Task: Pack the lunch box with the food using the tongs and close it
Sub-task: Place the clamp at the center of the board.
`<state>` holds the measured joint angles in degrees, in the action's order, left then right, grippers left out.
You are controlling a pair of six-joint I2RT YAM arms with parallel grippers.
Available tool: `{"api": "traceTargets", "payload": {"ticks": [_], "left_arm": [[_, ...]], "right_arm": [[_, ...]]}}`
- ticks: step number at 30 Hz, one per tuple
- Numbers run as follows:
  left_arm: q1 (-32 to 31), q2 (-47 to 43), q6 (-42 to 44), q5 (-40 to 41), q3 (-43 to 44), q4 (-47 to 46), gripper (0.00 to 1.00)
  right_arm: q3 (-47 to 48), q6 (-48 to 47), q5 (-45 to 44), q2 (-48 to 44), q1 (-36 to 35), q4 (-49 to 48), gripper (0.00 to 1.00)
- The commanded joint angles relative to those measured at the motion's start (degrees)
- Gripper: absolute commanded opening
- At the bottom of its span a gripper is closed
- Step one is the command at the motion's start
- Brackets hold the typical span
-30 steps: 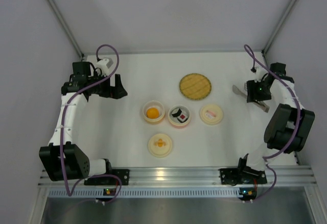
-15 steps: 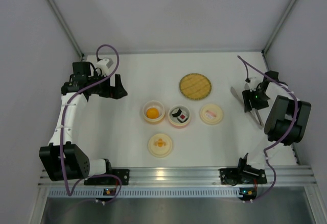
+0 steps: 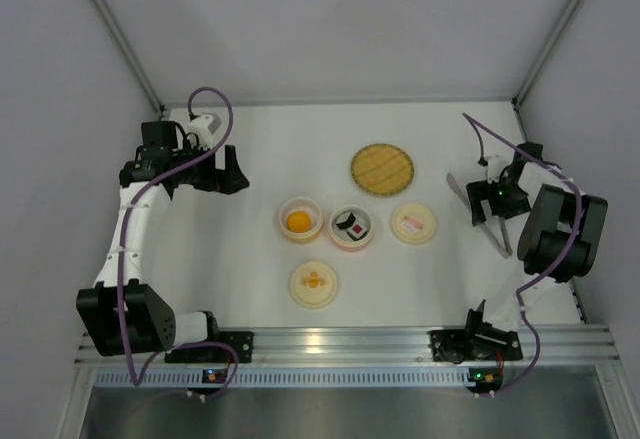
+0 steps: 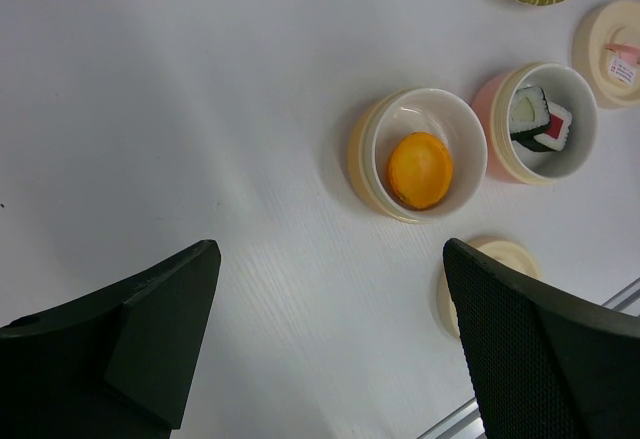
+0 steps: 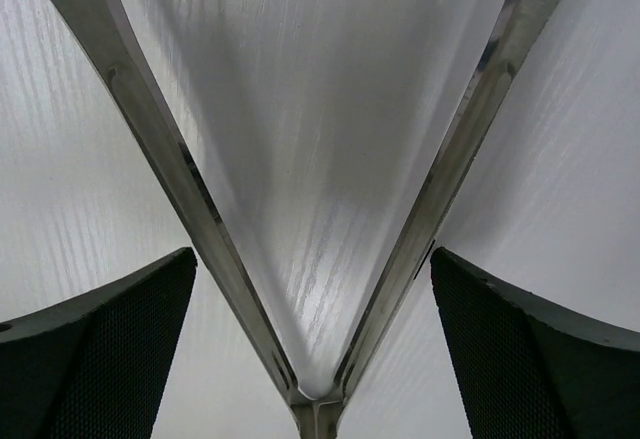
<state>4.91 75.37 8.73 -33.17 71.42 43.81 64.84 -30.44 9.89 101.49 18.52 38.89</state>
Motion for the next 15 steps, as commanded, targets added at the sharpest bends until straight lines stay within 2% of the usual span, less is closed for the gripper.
{"api": "traceTargets", "payload": {"ticks": [1, 5, 10, 12, 15], "left_arm": [[0.2, -1.9, 0.8, -0.9, 0.6, -0.2, 0.98], [0.2, -2.0, 0.8, -0.9, 1.0, 0.2, 0.98], [0.2, -1.9, 0.9, -1.5, 1.9, 0.8, 0.98], [0.2, -1.7, 0.8, -1.5, 2.0, 0.9, 0.98], [0.2, -1.2, 0.7, -1.6, 2.4, 1.1, 0.98]], "right_arm": [[1.4, -0.5, 0.7, -1.5, 0.6, -0.7, 0.99], [4.3, -0.7, 2.4, -5.0, 0.6, 2.2, 0.99], [10.7, -3.7, 11.5, -12.3, 0.4, 9.4, 0.99], [14.8, -5.5, 15.0, -13.8, -1.0, 14.5, 0.99], [17.5, -7.4, 15.9, -16.0, -5.5, 19.1, 0.99]]}}
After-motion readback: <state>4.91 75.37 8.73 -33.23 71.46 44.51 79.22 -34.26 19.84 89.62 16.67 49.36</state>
